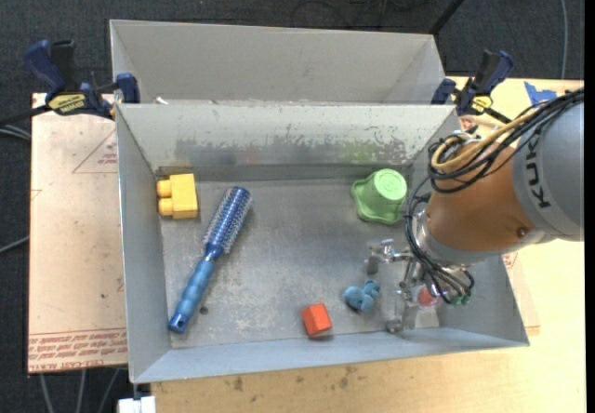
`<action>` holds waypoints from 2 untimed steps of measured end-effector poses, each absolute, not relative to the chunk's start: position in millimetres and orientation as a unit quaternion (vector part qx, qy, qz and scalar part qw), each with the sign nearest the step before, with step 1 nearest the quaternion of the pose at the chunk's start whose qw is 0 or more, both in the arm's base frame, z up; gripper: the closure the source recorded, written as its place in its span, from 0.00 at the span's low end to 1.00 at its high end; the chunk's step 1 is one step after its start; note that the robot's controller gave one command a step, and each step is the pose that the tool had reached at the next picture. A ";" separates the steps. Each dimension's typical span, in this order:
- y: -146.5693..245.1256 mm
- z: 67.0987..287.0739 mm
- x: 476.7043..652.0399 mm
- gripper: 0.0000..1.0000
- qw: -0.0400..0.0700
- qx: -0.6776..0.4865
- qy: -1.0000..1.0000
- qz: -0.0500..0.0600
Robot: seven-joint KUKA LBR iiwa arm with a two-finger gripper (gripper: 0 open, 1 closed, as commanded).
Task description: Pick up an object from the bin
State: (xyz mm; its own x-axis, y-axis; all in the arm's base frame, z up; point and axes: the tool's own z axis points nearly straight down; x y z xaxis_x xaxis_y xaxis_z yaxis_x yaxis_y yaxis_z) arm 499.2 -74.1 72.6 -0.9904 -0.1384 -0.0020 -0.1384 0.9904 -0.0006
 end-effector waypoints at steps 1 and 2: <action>-34.4 70.9 520.9 0.00 0.002 -0.025 1.000 0.001; -35.9 70.8 520.3 1.00 0.001 -0.024 1.000 0.001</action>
Offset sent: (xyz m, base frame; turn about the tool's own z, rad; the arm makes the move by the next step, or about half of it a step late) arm 0.0203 0.0373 -0.0020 0.0934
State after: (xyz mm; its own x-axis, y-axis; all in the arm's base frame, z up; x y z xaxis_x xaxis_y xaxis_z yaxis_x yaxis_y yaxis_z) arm 520.3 -35.9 70.8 -0.9989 -0.0475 -0.0021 -0.0475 0.9989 0.0011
